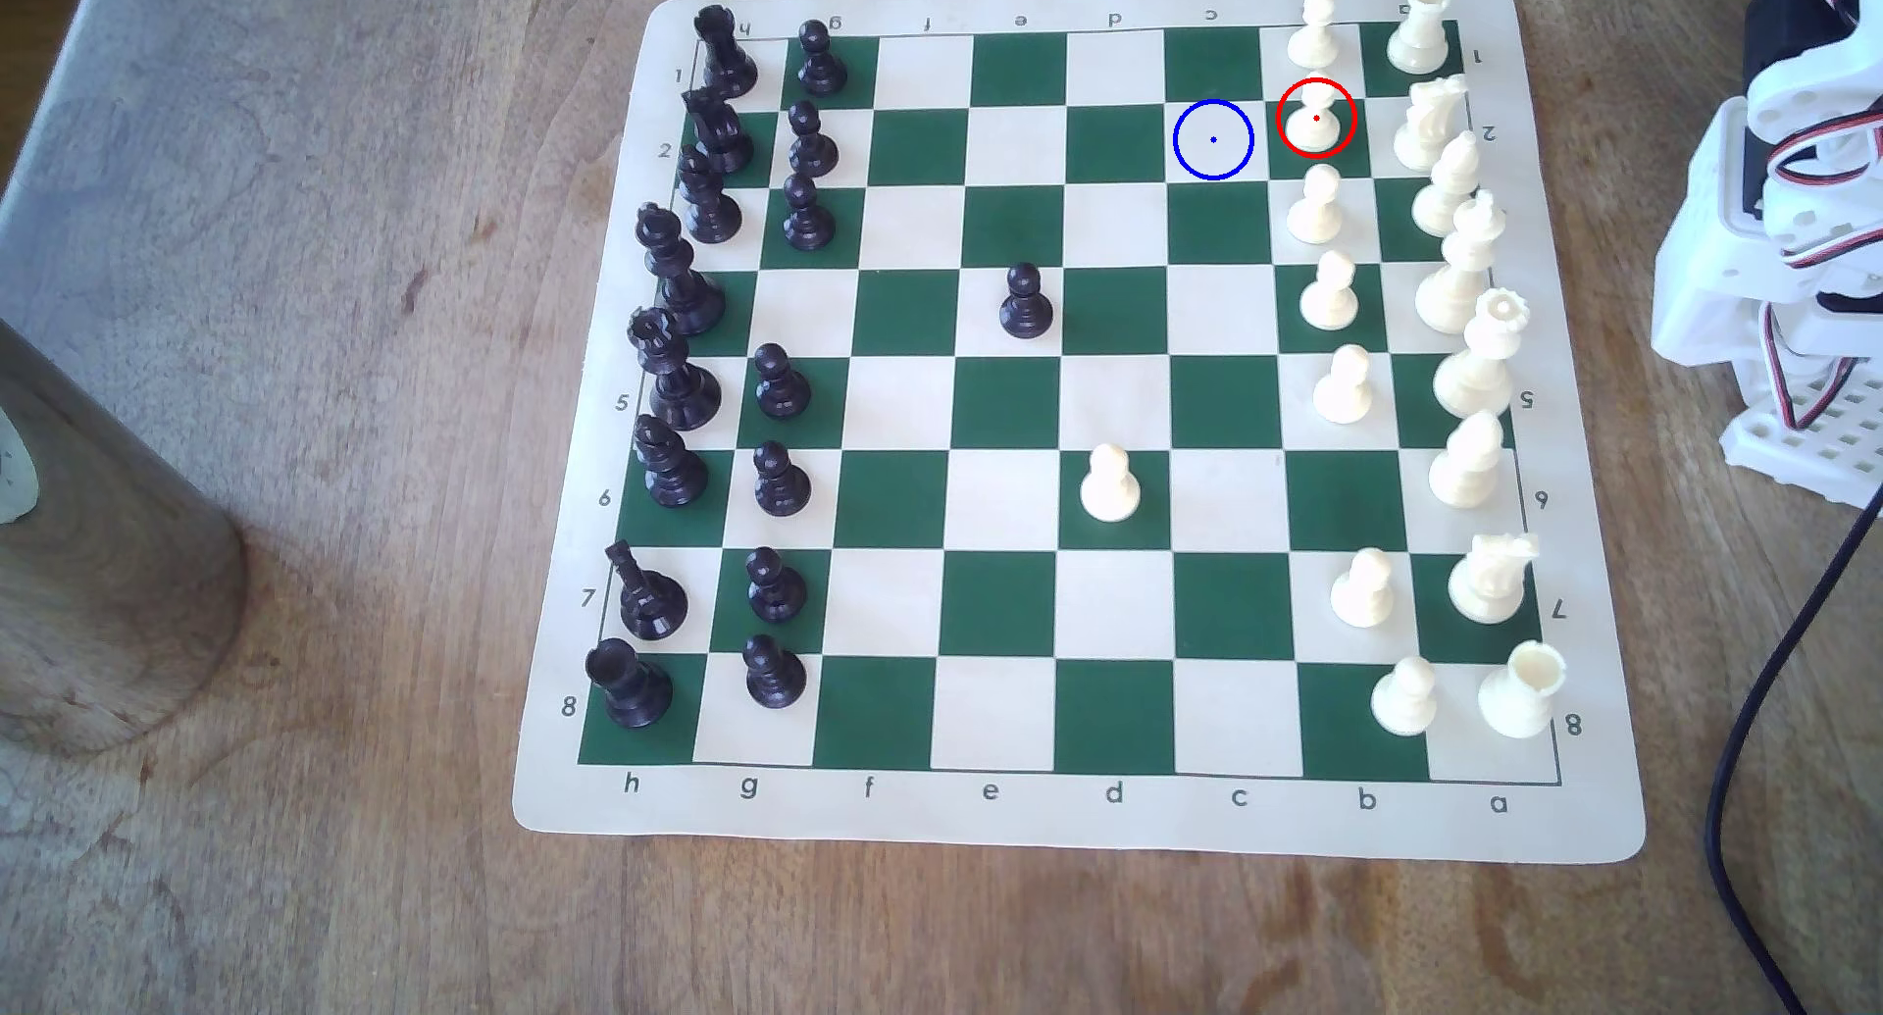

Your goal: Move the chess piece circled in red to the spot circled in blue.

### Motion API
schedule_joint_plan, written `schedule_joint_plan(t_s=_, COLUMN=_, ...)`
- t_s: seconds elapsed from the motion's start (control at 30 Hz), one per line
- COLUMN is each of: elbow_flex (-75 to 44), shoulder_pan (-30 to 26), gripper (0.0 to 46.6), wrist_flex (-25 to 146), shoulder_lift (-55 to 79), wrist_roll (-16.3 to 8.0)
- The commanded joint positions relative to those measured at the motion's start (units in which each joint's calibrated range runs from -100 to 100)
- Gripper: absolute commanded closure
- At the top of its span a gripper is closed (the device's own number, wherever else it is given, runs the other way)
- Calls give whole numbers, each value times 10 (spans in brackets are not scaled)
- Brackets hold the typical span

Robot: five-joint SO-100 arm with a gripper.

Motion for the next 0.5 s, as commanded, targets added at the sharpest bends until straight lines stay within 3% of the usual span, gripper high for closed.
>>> schedule_joint_plan(t_s=0.0, elbow_flex=7, shoulder_pan=21, gripper=464, wrist_flex=61, shoulder_lift=1, wrist_roll=3)
schedule_joint_plan(t_s=0.13, elbow_flex=-46, shoulder_pan=10, gripper=464, wrist_flex=206, shoulder_lift=1, wrist_roll=3)
schedule_joint_plan(t_s=0.4, elbow_flex=-227, shoulder_pan=1, gripper=464, wrist_flex=688, shoulder_lift=1, wrist_roll=1)
schedule_joint_plan(t_s=0.47, elbow_flex=-248, shoulder_pan=0, gripper=464, wrist_flex=716, shoulder_lift=1, wrist_roll=0)
